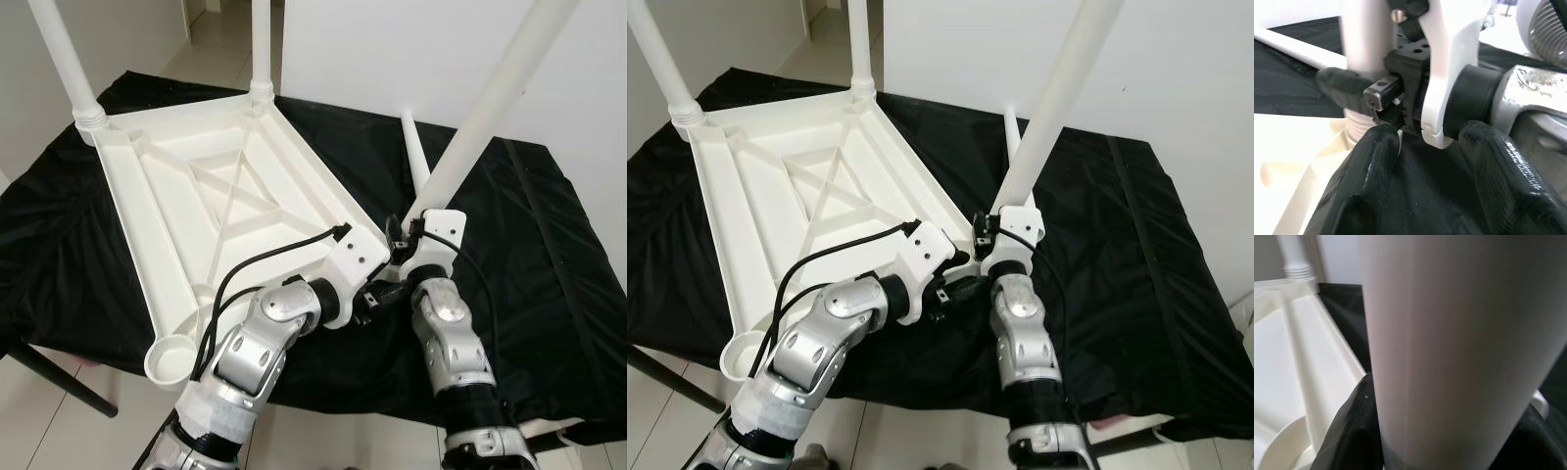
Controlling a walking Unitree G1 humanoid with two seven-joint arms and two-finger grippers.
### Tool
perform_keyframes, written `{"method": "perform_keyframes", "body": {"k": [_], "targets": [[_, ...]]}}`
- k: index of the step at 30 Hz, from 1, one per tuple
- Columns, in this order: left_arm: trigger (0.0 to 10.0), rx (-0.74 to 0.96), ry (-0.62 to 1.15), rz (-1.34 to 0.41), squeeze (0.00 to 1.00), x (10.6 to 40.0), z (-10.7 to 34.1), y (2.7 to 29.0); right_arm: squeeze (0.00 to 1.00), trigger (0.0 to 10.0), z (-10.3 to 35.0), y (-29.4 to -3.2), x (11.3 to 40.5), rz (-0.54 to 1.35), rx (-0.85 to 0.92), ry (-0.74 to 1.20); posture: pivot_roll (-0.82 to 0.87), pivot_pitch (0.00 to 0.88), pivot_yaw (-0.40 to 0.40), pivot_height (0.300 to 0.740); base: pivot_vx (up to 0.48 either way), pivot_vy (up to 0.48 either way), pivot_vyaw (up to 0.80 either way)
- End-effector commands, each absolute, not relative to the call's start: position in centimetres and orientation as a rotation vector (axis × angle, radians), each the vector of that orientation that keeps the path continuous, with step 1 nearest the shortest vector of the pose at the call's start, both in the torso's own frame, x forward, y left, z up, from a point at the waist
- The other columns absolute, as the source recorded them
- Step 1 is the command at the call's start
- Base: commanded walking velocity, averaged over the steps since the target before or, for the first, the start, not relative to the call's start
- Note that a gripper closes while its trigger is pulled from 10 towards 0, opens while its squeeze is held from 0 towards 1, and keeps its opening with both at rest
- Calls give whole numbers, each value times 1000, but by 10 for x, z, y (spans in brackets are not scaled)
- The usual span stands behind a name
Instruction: Building children table
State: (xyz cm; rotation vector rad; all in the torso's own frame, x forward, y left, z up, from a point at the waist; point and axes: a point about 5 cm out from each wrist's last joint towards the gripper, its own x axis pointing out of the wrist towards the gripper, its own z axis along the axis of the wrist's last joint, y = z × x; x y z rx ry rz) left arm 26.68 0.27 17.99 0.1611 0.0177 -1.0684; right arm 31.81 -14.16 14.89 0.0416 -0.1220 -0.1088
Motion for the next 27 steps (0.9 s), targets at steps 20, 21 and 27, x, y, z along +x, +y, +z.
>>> {"method": "perform_keyframes", "body": {"k": [20,21,27], "targets": [[10000,156,11,-993,0,264,180,2,0,10000,133,-157,308,-284,54,24,137,24,-94,740,0,0,0],[10000,156,11,-993,0,264,180,2,0,10000,133,-157,308,-284,54,24,137,24,-94,740,0,0,0],[10000,150,10,-997,0,264,181,0,1000,10000,142,-145,314,-137,73,-46,139,30,-96,740,0,0,0]]}}
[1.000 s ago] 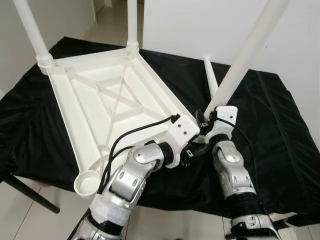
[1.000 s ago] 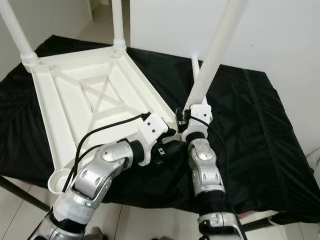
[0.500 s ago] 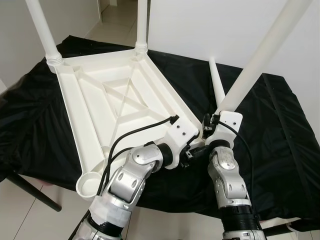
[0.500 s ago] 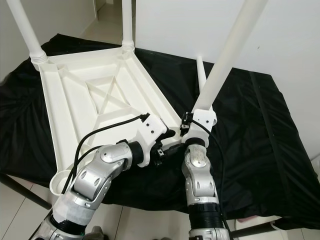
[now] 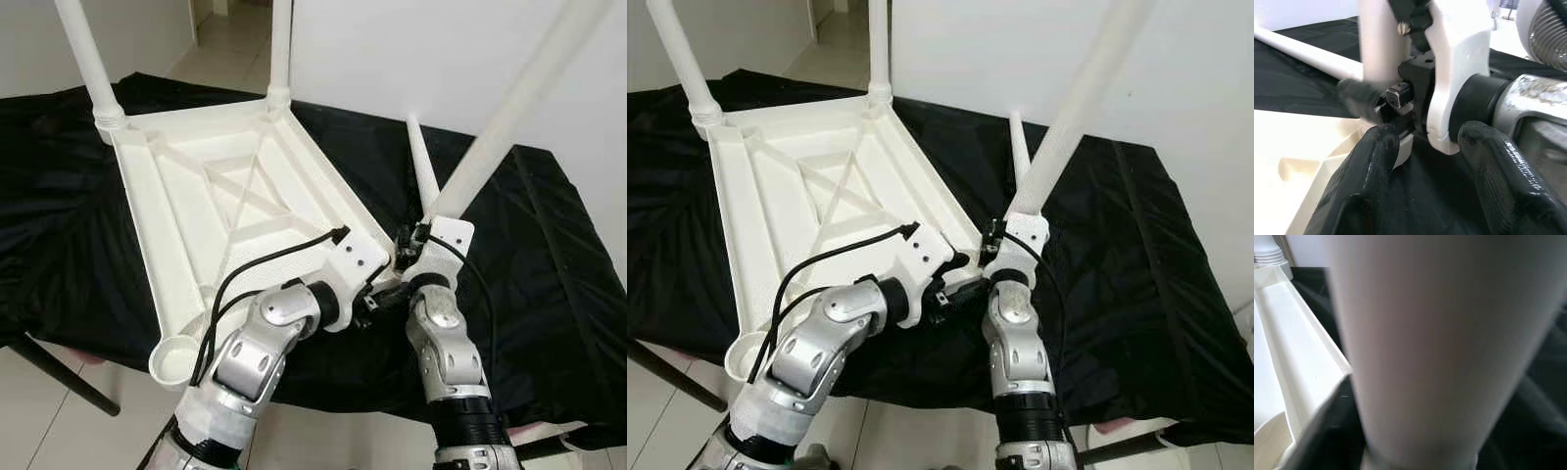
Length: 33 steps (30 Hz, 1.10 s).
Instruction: Building children table
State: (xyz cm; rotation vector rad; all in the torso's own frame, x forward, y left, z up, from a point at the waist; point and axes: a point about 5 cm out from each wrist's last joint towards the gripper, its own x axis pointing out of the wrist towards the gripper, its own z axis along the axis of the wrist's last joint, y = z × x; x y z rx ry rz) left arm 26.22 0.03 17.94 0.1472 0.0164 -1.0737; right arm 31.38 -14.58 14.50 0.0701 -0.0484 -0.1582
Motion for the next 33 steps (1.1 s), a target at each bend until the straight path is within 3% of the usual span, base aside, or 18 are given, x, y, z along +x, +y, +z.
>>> {"method": "perform_keyframes", "body": {"k": [1,10,11,20,29,30,31,32,33], "targets": [[10000,150,10,-997,0,264,181,0,1000,10000,142,-145,314,-137,73,-46,139,30,-96,740,0,0,0],[10000,143,10,-1000,0,262,182,-1,1000,10000,159,-154,322,49,80,-123,129,49,-93,740,0,0,0],[10000,141,9,-1000,0,262,183,-1,0,10000,162,-155,325,131,75,-125,128,51,-91,740,0,0,0],[10000,143,10,-997,0,264,183,-1,0,10000,160,-167,326,500,-80,-78,132,55,-86,740,0,0,0],[10000,184,54,-1006,0,260,168,0,0,10000,150,-180,328,615,-124,-32,131,54,-87,740,0,0,0],[10000,192,61,-1007,0,260,165,1,0,5922,147,-182,329,627,-130,-21,132,52,-87,740,0,0,0],[10000,192,61,-1007,0,260,165,1,0,5922,147,-182,329,627,-130,-21,132,52,-87,740,0,0,0],[10000,200,67,-1007,0,259,163,3,0,4235,145,-184,330,633,-141,-16,132,52,-87,740,0,0,0],[10000,207,74,-1007,0,259,161,6,0,0,141,-188,331,644,-138,1,135,51,-87,740,0,0,0]]}}
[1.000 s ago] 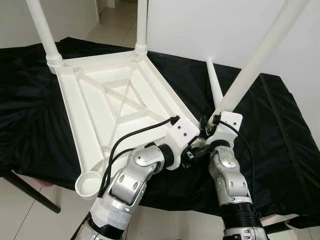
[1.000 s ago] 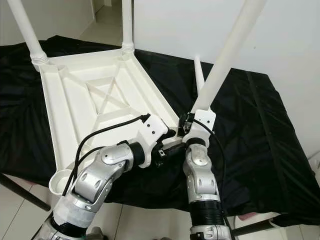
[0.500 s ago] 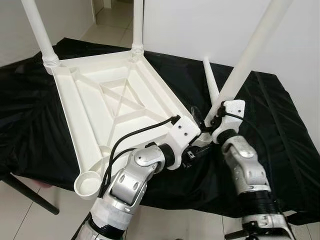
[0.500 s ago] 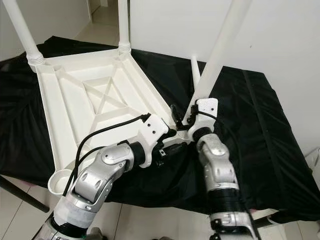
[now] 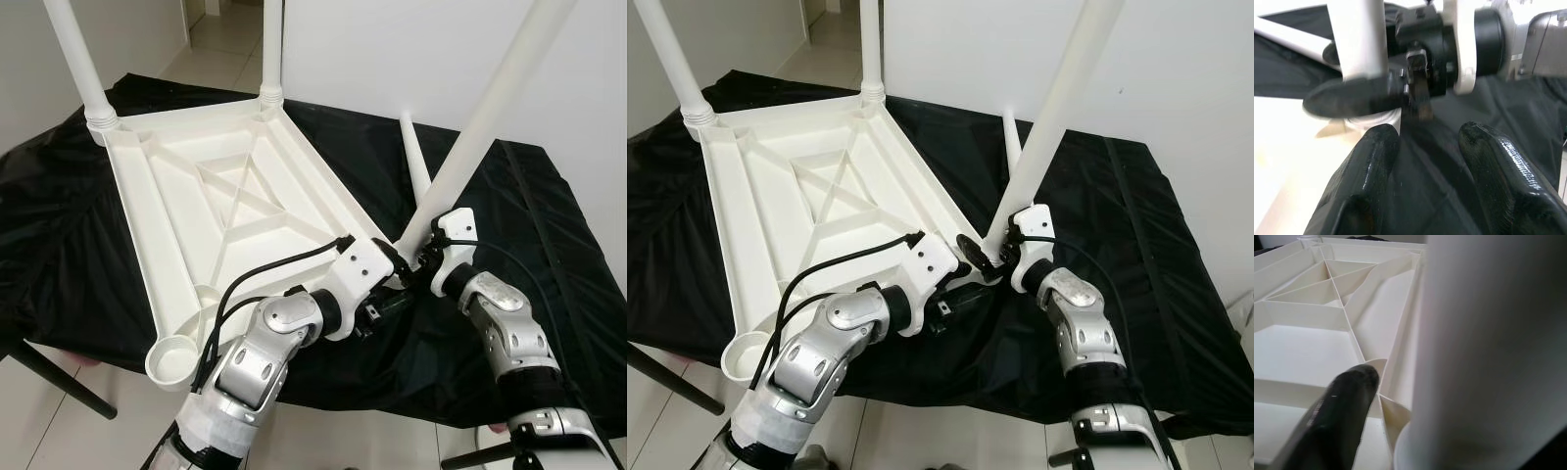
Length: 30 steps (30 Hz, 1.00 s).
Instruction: Building children table
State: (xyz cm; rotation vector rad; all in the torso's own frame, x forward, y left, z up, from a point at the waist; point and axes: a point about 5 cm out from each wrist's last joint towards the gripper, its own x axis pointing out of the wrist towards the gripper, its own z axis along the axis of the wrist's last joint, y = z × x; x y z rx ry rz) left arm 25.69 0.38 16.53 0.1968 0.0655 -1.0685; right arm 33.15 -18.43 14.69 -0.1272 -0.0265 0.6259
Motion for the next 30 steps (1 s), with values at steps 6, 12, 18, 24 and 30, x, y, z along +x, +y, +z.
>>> {"method": "perform_keyframes", "body": {"k": [6,12,18,24,30], "targets": [[10000,209,93,-1013,0,259,160,9,0,0,140,-190,332,634,-105,7,135,51,-88,740,0,0,0],[10000,207,93,-996,0,261,161,10,0,0,131,-183,330,572,-52,48,132,52,-88,740,0,0,0],[10000,203,96,-993,0,261,160,11,0,0,127,-178,329,514,-43,53,128,54,-87,740,0,0,0],[10000,195,103,-999,0,259,159,10,0,0,131,-166,322,400,-9,18,124,51,-87,740,0,0,0],[10000,199,106,-1014,0,257,158,9,0,0,134,-158,311,175,43,3,120,43,-87,740,0,0,0]]}}
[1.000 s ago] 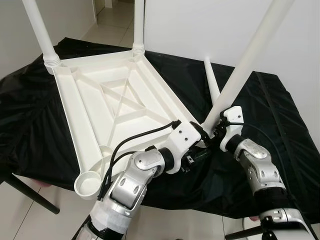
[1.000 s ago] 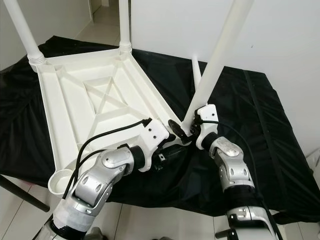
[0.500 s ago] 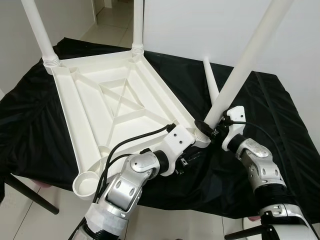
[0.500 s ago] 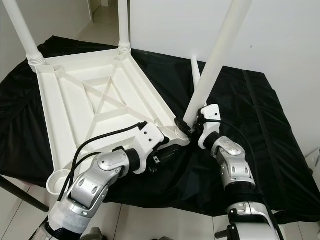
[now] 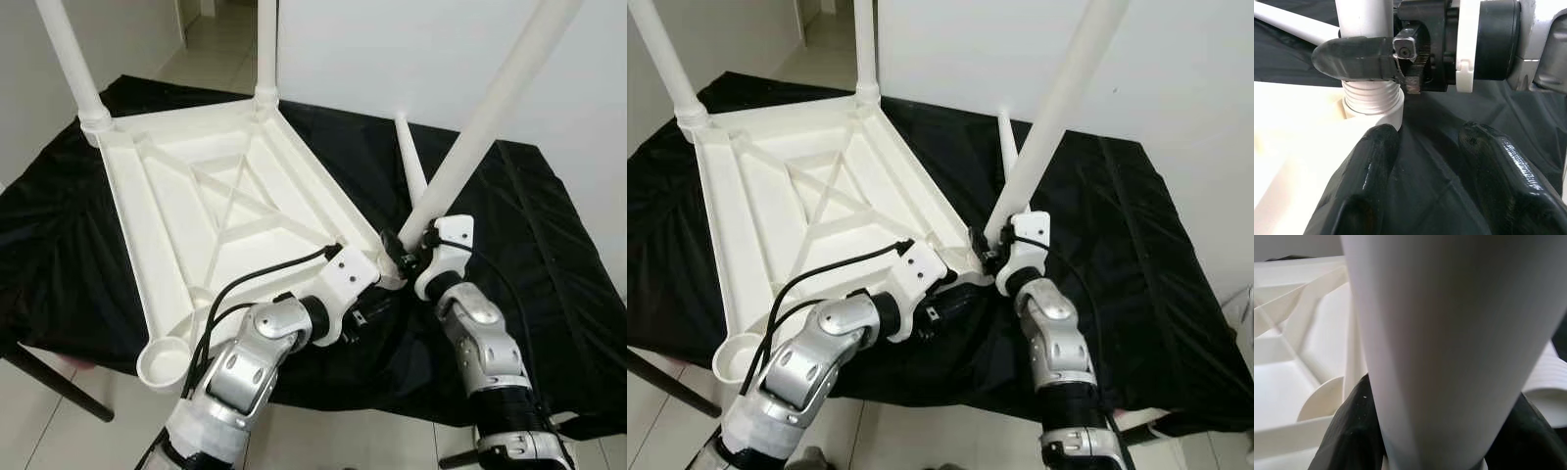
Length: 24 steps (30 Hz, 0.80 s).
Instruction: Building children table
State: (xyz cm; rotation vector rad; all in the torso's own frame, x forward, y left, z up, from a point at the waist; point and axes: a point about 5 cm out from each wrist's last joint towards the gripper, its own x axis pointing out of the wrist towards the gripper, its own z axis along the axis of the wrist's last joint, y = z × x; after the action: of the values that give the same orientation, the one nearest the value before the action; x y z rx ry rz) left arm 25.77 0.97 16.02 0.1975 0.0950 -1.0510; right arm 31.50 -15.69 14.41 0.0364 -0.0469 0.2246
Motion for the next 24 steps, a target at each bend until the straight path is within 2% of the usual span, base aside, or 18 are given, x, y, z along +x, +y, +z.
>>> {"method": "perform_keyframes", "body": {"k": [1,3,5,7,9,14,15,16,17,19,20,24], "targets": [[10000,199,106,-1014,0,257,158,9,0,0,134,-158,311,175,43,3,120,43,-87,740,0,0,0],[10000,199,106,-1020,0,256,157,8,0,0,134,-157,304,21,11,1,120,40,-88,740,0,0,0],[10000,199,105,-1024,0,256,158,8,0,0,132,-154,299,-32,28,17,120,36,-91,740,0,0,0],[10000,199,105,-1024,0,256,158,8,0,0,132,-154,299,-32,28,17,120,36,-91,740,0,0,0],[10000,199,104,-1026,0,255,158,7,0,0,133,-135,290,-30,39,23,123,28,-94,740,0,0,0],[10000,196,103,-1025,0,255,158,7,0,0,133,-136,290,-10,57,33,121,22,-96,740,0,0,0],[10000,196,104,-1024,0,256,158,7,0,588,133,-136,290,-15,55,40,121,19,-96,740,0,0,0],[10000,196,104,-1024,0,256,158,7,0,588,133,-136,289,-19,52,44,121,19,-96,740,0,0,0],[10000,197,104,-1024,0,256,158,7,0,10000,134,-136,290,-8,48,38,122,18,-97,740,0,0,0],[10000,197,104,-1024,0,256,158,7,0,10000,134,-136,290,-8,48,38,122,18,-97,740,0,0,0],[10000,198,103,-1023,0,256,158,7,1000,10000,135,-136,291,-1,53,31,123,14,-97,740,0,0,0],[10000,198,99,-1019,0,256,159,7,1000,10000,143,-141,297,38,77,-13,122,6,-98,740,0,0,0]]}}
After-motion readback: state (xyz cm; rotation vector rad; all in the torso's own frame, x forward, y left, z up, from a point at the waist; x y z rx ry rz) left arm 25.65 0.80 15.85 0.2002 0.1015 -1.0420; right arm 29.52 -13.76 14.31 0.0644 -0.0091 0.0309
